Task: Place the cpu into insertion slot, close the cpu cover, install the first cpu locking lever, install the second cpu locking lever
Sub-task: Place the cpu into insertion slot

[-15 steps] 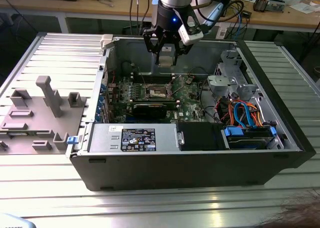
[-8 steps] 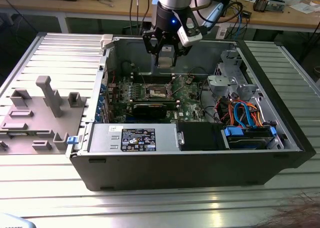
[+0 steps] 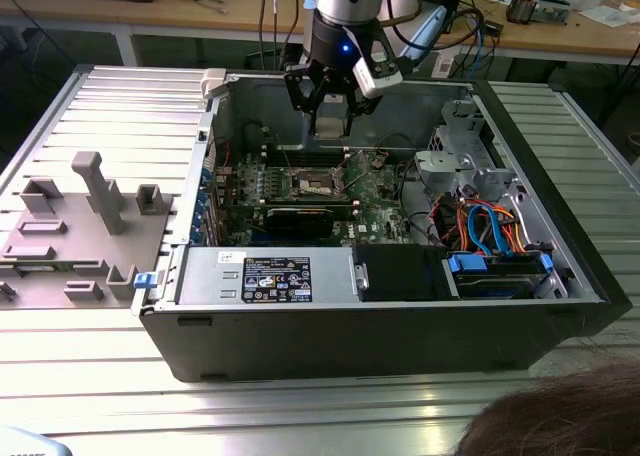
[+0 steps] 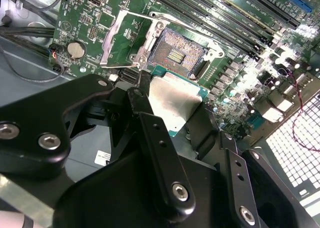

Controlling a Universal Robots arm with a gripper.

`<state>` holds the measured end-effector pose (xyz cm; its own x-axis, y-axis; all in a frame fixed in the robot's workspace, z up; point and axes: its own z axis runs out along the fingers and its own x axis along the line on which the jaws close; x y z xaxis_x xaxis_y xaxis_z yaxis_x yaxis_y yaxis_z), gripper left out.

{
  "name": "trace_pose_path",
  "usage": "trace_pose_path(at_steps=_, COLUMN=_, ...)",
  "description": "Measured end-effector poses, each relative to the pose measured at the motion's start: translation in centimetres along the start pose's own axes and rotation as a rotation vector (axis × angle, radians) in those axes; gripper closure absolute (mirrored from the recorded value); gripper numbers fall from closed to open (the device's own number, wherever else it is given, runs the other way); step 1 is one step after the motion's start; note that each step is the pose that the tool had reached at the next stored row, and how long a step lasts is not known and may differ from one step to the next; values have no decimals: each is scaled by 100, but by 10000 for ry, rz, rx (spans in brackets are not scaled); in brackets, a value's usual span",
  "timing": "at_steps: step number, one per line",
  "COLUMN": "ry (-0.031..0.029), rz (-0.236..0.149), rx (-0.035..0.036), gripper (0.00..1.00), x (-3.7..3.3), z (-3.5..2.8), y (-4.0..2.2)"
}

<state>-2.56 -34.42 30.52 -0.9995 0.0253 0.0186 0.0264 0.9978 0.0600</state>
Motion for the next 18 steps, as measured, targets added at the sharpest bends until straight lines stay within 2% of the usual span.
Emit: trace_pose_path(at_steps=18, ry=0, rz=0, rx=0, gripper=46, x=-1, z=40, y=-2)
